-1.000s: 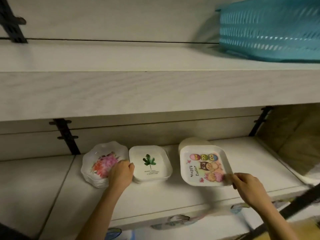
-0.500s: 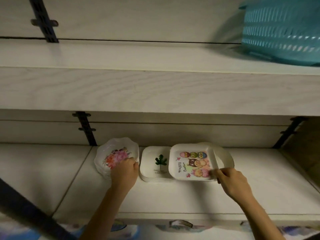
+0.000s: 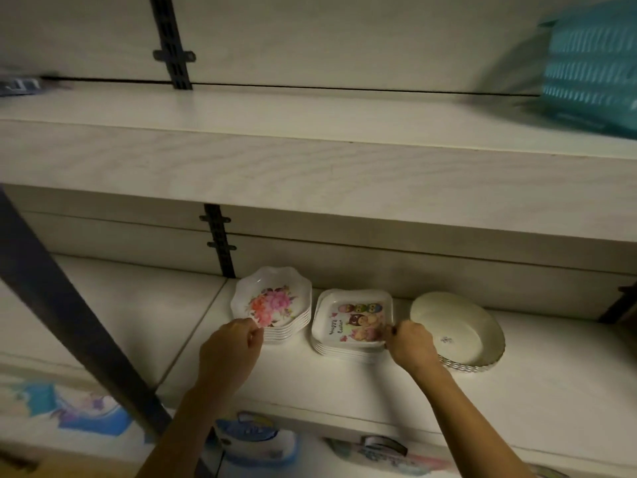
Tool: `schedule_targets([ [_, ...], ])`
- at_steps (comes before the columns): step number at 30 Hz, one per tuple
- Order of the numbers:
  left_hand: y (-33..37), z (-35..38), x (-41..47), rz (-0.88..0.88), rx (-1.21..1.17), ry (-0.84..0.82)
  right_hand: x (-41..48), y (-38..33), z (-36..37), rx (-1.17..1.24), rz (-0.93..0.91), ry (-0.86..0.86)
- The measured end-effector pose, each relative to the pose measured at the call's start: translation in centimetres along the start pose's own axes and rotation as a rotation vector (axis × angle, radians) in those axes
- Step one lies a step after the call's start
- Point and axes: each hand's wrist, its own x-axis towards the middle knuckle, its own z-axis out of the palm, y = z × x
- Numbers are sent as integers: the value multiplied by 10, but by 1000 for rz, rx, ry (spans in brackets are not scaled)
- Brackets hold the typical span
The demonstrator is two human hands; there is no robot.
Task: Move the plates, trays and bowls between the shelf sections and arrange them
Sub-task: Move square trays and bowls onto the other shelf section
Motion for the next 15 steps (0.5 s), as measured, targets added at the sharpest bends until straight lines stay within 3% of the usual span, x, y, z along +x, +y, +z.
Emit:
schedule_targets([
  [8, -24, -23, -7, -20, -37, 6, -18, -2, -6, -214, -44, -17],
  [15, -58, -54, -16, -28, -128, -151, -51, -53, -6, -338, -319, -28],
])
